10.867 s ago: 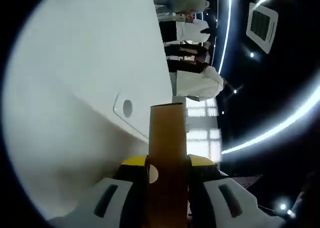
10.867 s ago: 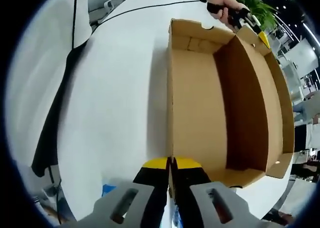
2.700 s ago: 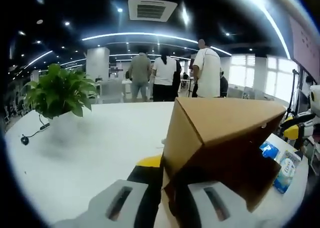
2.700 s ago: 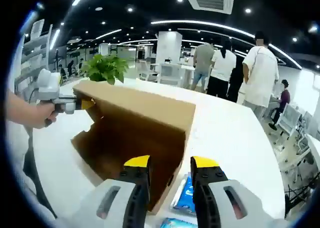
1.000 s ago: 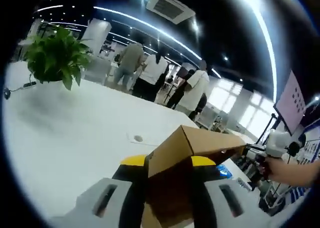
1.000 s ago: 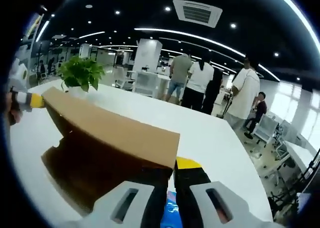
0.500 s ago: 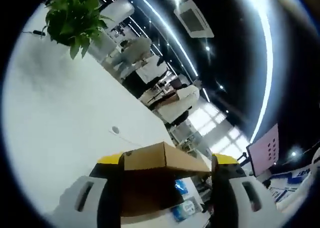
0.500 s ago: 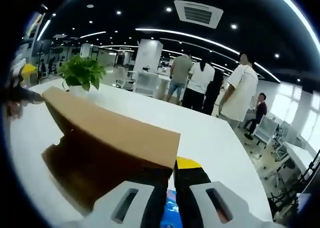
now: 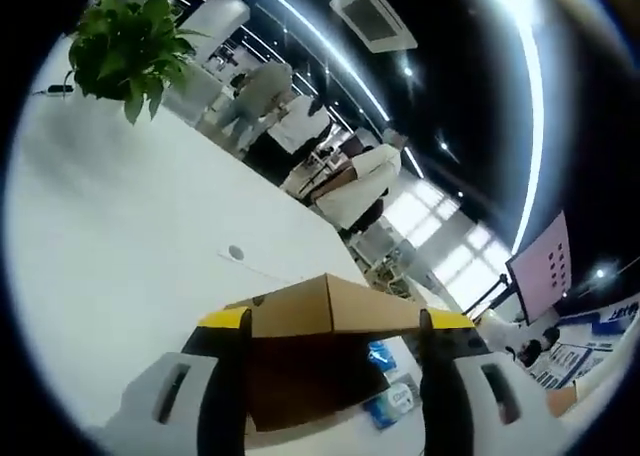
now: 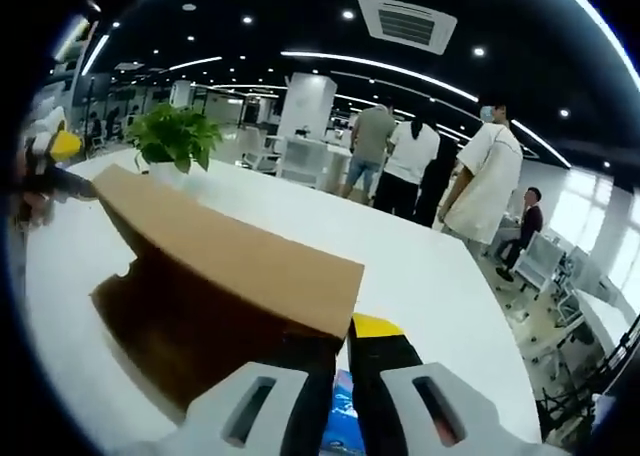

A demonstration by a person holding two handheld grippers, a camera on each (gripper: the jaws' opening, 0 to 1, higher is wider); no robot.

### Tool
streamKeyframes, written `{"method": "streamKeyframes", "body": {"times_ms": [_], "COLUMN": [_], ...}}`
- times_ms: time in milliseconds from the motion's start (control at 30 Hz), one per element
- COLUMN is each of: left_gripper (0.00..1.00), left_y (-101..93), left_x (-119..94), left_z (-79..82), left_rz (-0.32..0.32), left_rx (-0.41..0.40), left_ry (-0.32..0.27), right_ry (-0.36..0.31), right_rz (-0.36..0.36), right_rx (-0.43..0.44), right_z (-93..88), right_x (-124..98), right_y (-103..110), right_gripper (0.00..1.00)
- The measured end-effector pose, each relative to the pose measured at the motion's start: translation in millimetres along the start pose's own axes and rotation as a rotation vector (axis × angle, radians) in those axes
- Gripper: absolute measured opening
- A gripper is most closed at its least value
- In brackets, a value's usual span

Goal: Operate the shoe box by opening the lid, removing the specified soft item, and placing it in the target area until the item is outside and the box remains undamaged.

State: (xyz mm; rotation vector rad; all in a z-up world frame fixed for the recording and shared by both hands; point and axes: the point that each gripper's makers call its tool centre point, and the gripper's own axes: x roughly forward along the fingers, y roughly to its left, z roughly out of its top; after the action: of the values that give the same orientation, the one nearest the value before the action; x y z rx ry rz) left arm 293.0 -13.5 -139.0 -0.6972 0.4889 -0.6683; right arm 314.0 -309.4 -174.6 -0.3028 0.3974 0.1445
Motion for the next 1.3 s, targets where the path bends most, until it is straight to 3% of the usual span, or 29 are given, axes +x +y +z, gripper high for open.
{"method": "streamKeyframes", "body": {"times_ms": [267, 433, 733, 1100, 1300], "left_gripper": [0.73, 0.72, 0.58, 0.55, 0.55], "left_y": [-8.1, -5.7, -4.7, 9.9, 11.8], "left_x": [5.5, 9.0, 7.9, 7.3, 6.2], "left_z": [-8.0, -15.8, -25.5, -35.5, -39.0], "left_rz": [-0.020, 0.004, 0.029, 0.090, 0.086], "left_rx": [-0.022, 0.004, 0.036, 0.017, 0.008], "left_ry": [0.008, 0.029, 0.054, 0.094, 0.107], "right_ry": [0.010, 0.020, 0.040, 0.038, 0.046], "right_rz": [-0.020, -0.021, 0.000, 0.014, 0.022], "right_rx": [0.018, 0.011, 0.043, 0.002, -0.009], "right_z": [-8.6, -14.1, -20.9, -25.7, -29.2], "right_x": [-7.8, -11.7, -15.1, -20.3, -22.5], "right_y": [0.2, 1.4, 3.6, 7.7, 9.6], "right_gripper": [0.00, 0.00, 0.01, 0.01, 0.01]}}
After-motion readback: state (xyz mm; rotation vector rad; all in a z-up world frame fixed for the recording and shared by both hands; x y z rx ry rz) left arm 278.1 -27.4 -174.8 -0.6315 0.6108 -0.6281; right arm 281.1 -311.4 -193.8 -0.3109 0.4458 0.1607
